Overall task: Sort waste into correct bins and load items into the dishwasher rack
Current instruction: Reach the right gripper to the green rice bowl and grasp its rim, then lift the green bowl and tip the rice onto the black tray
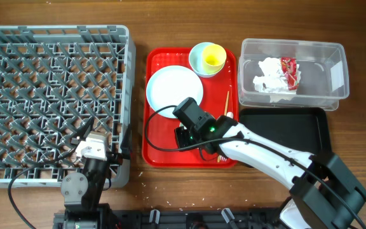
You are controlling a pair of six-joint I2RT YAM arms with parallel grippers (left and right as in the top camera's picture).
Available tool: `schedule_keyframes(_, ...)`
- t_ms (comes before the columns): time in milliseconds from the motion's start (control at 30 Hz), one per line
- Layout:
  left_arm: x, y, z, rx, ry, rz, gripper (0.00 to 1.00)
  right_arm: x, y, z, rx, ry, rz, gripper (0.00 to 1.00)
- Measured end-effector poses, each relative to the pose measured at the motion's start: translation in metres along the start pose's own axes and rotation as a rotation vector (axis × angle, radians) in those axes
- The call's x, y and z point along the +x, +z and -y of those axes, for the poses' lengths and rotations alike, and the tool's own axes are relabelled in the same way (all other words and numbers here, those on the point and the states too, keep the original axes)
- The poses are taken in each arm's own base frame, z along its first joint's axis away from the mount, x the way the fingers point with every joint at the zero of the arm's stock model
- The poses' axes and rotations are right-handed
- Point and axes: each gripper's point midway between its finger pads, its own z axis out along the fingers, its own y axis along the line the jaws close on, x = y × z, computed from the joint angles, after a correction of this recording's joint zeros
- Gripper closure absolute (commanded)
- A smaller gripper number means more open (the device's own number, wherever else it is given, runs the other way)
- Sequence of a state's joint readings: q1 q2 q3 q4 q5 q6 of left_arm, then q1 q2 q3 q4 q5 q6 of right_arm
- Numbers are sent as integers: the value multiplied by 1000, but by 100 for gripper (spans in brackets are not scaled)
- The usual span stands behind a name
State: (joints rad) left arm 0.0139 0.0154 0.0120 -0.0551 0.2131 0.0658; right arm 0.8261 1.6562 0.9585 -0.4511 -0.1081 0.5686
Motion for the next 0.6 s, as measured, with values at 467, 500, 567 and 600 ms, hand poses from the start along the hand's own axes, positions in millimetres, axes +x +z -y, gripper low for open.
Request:
schedule_keyframes(467,0,0,0,0,0,0,0,0,16,4,18,-13,-5,90)
schedule_keyframes(500,0,0,0,0,0,0,0,-1,16,4,17,-15,-5,96)
schedule_keyframes(567,0,0,0,0,0,0,0,0,15,3,10,-20,-9,95)
schedule_keyframes(600,0,0,0,0,0,0,0,-1,14,0,3,-20,-13,96)
